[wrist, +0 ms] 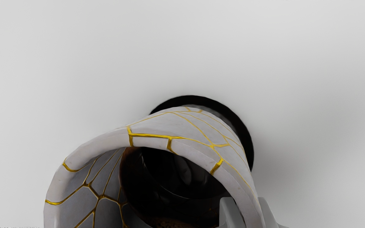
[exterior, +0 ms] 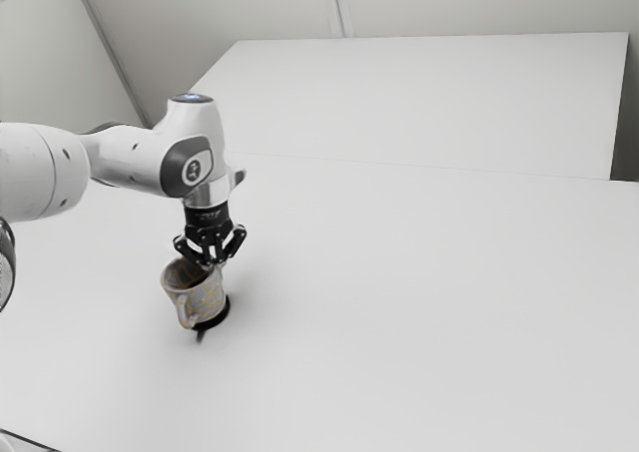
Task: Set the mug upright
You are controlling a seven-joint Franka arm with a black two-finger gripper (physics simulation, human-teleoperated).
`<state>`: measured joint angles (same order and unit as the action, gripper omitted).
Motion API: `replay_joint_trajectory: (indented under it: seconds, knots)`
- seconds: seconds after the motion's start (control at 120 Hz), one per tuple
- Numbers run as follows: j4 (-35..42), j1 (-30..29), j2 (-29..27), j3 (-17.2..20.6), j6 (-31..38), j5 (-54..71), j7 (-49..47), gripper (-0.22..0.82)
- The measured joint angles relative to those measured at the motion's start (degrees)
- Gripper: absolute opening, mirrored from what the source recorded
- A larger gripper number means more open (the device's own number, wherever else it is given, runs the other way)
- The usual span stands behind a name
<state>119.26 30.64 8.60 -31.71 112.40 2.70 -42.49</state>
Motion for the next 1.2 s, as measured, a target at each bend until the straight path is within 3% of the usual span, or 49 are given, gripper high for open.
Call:
replay_joint_trajectory:
  seconds: [0.4, 0.583, 0.717, 0.983, 1.2]
  knots:
    - [0.35, 0.24, 1.46, -0.09, 3.54, -4.63, -4.17, -0.18]
    - [0.42, 0.24, 1.36, -0.17, 4.97, -5.90, -4.34, 0.22]
    - [0.19, 0.24, 0.92, -0.22, 5.39, -6.17, -4.27, 0.40]
    - [-1.00, 0.26, -3.28, -0.36, 4.07, -5.93, -3.78, 0.55]
    - [-14.04, -0.88, -4.56, 0.42, -5.14, -4.20, -0.04, 0.58]
